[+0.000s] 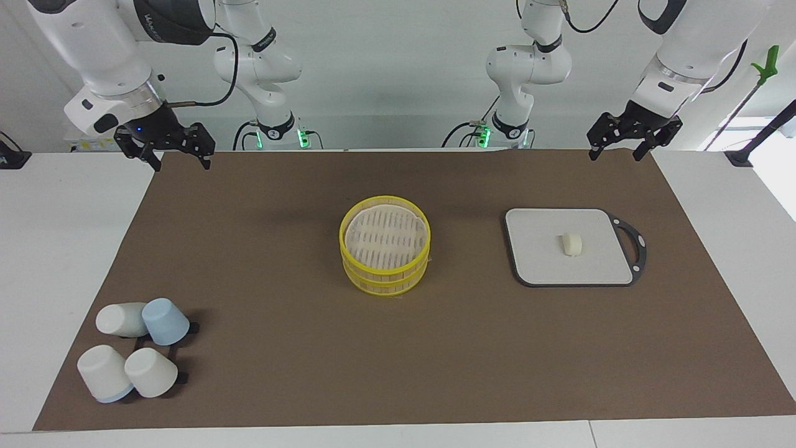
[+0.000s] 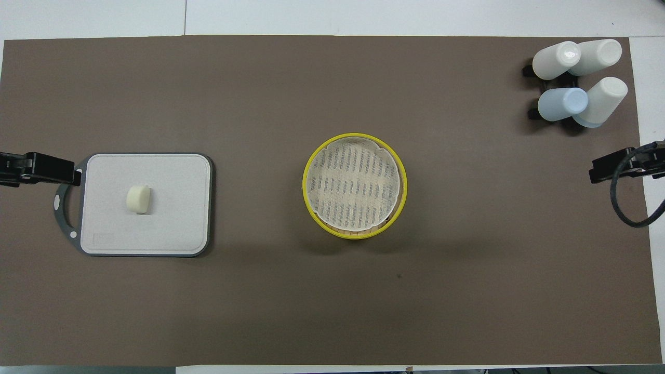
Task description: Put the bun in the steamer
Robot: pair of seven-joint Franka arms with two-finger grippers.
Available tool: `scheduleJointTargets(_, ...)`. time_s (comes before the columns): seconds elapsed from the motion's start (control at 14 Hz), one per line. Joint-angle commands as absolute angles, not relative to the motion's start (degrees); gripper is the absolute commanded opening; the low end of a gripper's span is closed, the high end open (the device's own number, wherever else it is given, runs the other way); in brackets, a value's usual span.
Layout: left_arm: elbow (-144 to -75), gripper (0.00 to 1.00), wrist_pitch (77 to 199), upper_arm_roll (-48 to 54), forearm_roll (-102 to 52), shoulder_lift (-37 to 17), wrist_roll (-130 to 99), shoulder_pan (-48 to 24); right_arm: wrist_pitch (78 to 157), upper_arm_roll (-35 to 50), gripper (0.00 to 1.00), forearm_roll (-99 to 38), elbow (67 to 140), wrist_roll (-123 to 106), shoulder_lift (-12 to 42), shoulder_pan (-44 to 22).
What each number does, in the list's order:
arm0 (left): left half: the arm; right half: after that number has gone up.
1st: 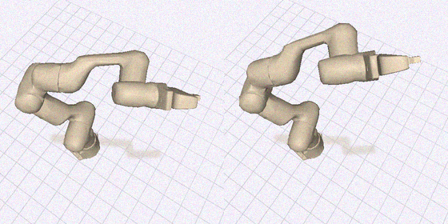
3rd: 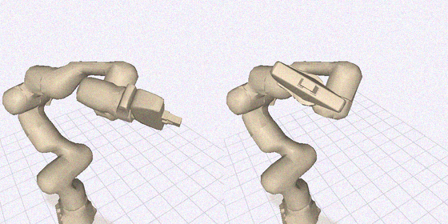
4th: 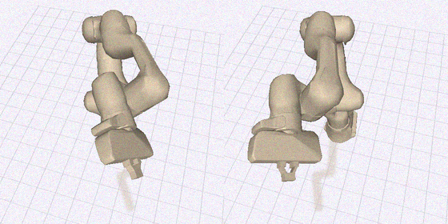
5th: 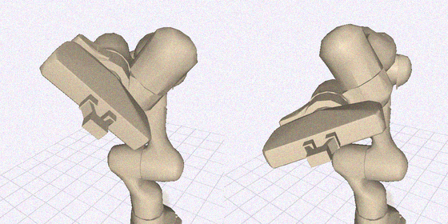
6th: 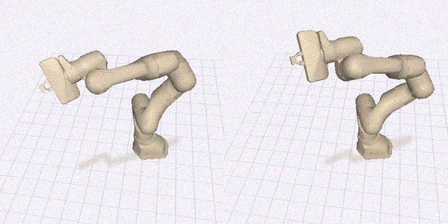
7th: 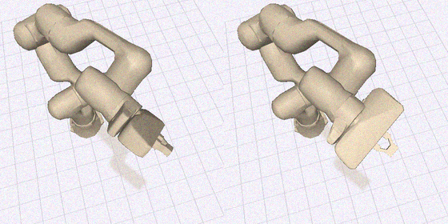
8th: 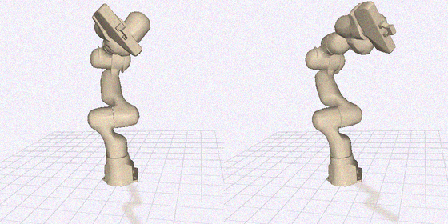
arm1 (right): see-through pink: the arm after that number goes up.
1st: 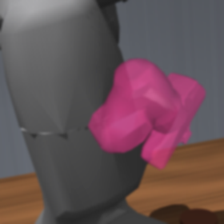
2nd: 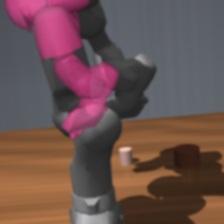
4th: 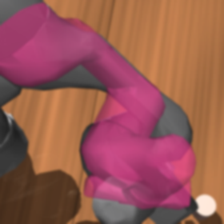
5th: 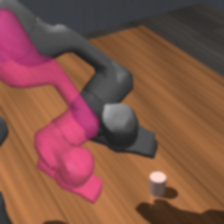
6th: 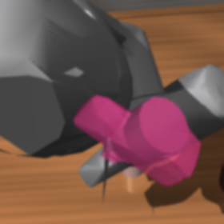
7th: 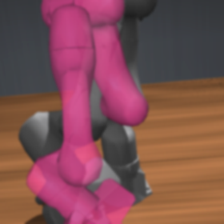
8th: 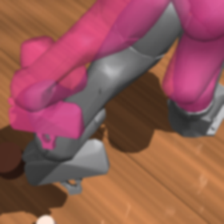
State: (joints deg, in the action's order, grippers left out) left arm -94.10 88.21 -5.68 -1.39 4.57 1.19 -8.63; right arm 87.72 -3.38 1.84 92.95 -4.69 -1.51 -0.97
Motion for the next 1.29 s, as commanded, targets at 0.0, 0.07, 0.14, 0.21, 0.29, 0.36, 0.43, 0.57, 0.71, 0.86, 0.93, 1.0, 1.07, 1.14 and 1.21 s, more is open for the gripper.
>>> scheduleJointTargets(0.0,-95.8,1.0,89.5,-5.9,-1.0,6.2,0.8,-8.8,92.3,-3.0,1.0,2.6,95.1,-5.8,-2.8,0.6)
scheduleJointTargets(0.07,-95.8,1.0,89.5,-5.9,-1.0,6.2,0.7,-8.8,93.2,-3.0,1.0,2.6,95.5,-5.9,-2.8,0.6)
scheduleJointTargets(0.14,-95.7,1.0,89.5,-5.9,-1.0,6.2,0.8,-8.8,93.8,-3.0,1.0,2.6,96.2,-5.9,-2.9,0.7)
scheduleJointTargets(0.21,-95.7,1.0,89.5,-5.9,-1.0,6.2,0.8,-8.8,94.1,-3.0,1.0,2.6,96.8,-5.9,-3.0,1.2)
scheduleJointTargets(0.29,-95.7,1.0,89.6,-5.9,-1.0,6.2,0.7,-8.8,94.2,-2.9,1.0,2.6,96.9,-5.8,-3.1,1.4)
scheduleJointTargets(0.36,-95.7,1.0,89.6,-5.9,-1.0,6.2,0.8,-8.8,94.1,-2.9,1.0,2.6,96.9,-5.8,-3.1,1.4)
scheduleJointTargets(0.43,-95.7,1.0,89.6,-5.9,-1.0,6.2,0.8,-8.8,93.8,-2.9,1.0,2.6,96.9,-5.9,-3.1,1.4)
scheduleJointTargets(0.57,-95.7,1.0,89.7,-5.9,-1.0,6.2,0.8,-8.8,93.0,-2.9,1.0,2.5,96.9,-6.0,-3.2,1.5)
scheduleJointTargets(0.71,-95.8,1.0,89.8,-5.9,-1.0,6.2,0.7,-8.8,92.7,-2.8,1.0,2.3,96.9,-6.1,-3.2,1.5)
scheduleJointTargets(0.86,-96.1,1.0,90.3,-5.9,-1.0,6.2,0.7,-8.7,93.1,-2.8,1.0,1.8,97.0,-5.8,-3.2,0.9)
scheduleJointTargets(0.93,-96.8,1.0,90.8,-6.0,-1.0,6.4,0.7,-8.6,93.5,-2.4,1.0,1.8,97.0,-4.9,-3.3,0.4)
scheduleJointTargets(1.0,-98.2,1.0,91.8,-6.1,-0.9,7.2,0.8,-8.5,93.9,-2.1,1.0,1.8,96.9,-2.5,-3.0,-1.0)
scheduleJointTargets(1.07,-101.4,1.0,94.1,-6.1,-0.9,8.5,0.8,-8.3,95.3,-2.1,1.0,1.8,97.0,0.3,-2.6,-4.1)
scheduleJointTargets(1.14,-104.6,1.0,96.5,-6.1,-0.1,10.2,0.8,-8.0,96.5,-2.1,1.0,1.8,97.1,2.8,-2.2,-6.7)
scheduleJointTargets(1.21,-107.2,1.0,98.4,-6.0,0.8,11.3,0.8,-8.0,97.4,-2.1,1.0,1.8,97.0,5.4,-1.3,-8.9)
